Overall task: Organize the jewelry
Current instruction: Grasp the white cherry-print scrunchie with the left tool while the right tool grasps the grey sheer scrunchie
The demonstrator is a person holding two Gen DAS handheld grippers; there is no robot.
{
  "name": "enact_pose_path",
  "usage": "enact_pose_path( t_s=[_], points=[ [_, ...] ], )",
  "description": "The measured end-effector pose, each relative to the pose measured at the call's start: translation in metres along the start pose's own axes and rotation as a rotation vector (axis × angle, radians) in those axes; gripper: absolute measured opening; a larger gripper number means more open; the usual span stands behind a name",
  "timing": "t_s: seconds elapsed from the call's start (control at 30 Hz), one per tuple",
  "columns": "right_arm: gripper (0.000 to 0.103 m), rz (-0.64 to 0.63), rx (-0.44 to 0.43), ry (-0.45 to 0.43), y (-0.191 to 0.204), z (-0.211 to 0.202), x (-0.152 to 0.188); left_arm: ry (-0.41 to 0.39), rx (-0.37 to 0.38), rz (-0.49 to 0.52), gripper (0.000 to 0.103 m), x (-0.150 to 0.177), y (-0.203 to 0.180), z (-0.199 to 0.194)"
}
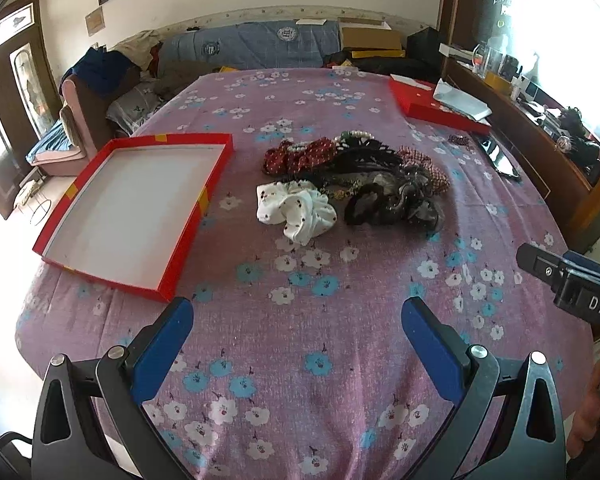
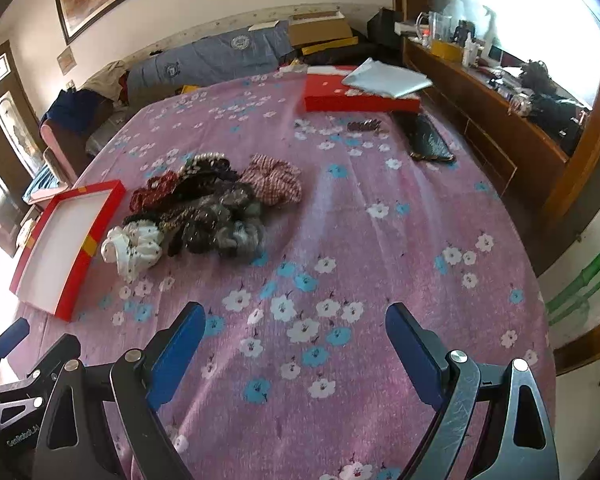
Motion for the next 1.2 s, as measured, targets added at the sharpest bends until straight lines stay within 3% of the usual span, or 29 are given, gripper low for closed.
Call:
enact_pose_path(
  t_s=[0.37,0.57,0.7,0.77,0.93,1.1,1.2],
  points=[
    [0.094,0.001,-0.041,0.064,-0.001,0.021,0.006,0.001,-0.001,0.032,0.103,-0.001,-0.010,0.002],
    [0.094,0.009,-0.052,0.069,-0.001,0.029,0.001,0.008,-0.055,0.017,0.103,-0.005,-0.002,0.004],
    [0.094,-0.001,-0.058,0.011,-0.002,0.026,-0.006,-0.008,-0.112,-0.033,0.103,-0.015,0.019,0.006],
    [0.094,-0.012,-0.071,0.035,-0.002,0.034,-0.010,0.003,-0.121,-0.050,0.103,-0.020,0.028,0.010],
    [0.093,-0.008,-0.106,0.136,0.002,0.058,-0.027,0.045,-0.093,-0.104,0.103,-0.040,0.052,0.028],
    [0.076,-0.035,-0.128,0.141,0.014,0.081,-0.045,0.076,-0.009,-0.164,0.103,-0.067,0.066,0.056],
    [0.073,-0.017,-0.147,0.150,0.016,0.092,-0.054,0.087,0.000,-0.162,0.103,-0.079,0.068,0.077]
  ],
)
Point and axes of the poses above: each gripper's, at about its wrist camera, not at the fingertips, and z roughly the way its jaws point, y to its left, x to its underside, the point moved 3 cm from there along z, roughly the way its jaws point, and after that the axes turned 9 degrees about z, right-handed, at the moved point
